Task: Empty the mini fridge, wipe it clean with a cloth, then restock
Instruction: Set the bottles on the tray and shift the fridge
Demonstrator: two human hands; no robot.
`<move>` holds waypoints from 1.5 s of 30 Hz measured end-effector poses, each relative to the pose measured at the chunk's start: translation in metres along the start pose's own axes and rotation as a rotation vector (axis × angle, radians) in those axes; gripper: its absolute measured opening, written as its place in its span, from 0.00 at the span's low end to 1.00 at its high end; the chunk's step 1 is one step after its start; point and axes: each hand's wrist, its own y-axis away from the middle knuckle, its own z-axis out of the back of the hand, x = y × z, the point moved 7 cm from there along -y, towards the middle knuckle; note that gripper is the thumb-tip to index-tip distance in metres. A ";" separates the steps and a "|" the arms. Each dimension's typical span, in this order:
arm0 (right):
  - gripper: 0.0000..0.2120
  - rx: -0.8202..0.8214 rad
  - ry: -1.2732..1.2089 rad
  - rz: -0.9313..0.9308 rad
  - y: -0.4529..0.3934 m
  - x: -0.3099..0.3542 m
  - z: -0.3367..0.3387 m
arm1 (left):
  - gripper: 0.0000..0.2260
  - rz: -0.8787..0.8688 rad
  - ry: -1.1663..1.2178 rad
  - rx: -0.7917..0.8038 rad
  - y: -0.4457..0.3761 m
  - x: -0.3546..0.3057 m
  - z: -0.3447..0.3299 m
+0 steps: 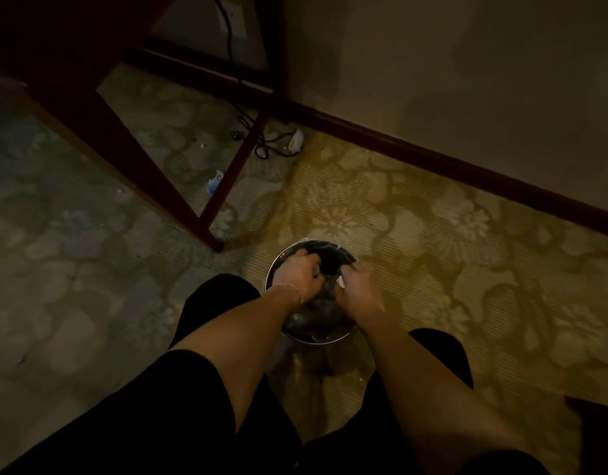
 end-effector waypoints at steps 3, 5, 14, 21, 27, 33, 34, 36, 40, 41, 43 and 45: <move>0.18 0.040 0.010 -0.022 -0.009 -0.002 -0.008 | 0.16 -0.001 0.004 0.003 -0.009 0.005 -0.008; 0.17 0.054 0.010 -0.033 -0.010 -0.001 -0.008 | 0.16 -0.014 0.008 0.020 -0.010 0.005 -0.009; 0.17 0.031 -0.055 -0.047 0.042 0.032 0.070 | 0.21 -0.001 0.089 -0.009 0.037 -0.026 0.069; 0.18 -0.001 -0.089 -0.004 0.105 0.097 0.180 | 0.18 -0.013 0.050 -0.022 0.107 -0.064 0.182; 0.18 -0.101 -0.104 0.068 0.158 0.163 0.290 | 0.23 -0.053 -0.071 -0.079 0.163 -0.107 0.296; 0.21 -0.201 -0.050 0.036 0.214 0.219 0.391 | 0.24 -0.153 -0.129 -0.125 0.215 -0.151 0.394; 0.21 -0.218 -0.049 0.034 0.223 0.226 0.403 | 0.24 -0.165 -0.136 -0.133 0.222 -0.156 0.407; 0.22 -0.243 -0.057 0.035 0.240 0.240 0.424 | 0.24 -0.186 -0.157 -0.139 0.236 -0.163 0.427; 0.23 -0.311 -0.049 0.060 0.268 0.263 0.451 | 0.24 -0.167 -0.152 -0.196 0.265 -0.164 0.457; 0.23 -0.317 -0.040 0.074 0.277 0.269 0.455 | 0.24 -0.151 -0.144 -0.216 0.277 -0.162 0.462; 0.22 -0.315 -0.011 0.116 0.294 0.283 0.459 | 0.23 -0.129 -0.141 -0.235 0.303 -0.157 0.468; 0.22 -0.317 0.025 0.165 0.312 0.297 0.461 | 0.23 -0.088 -0.115 -0.239 0.326 -0.148 0.469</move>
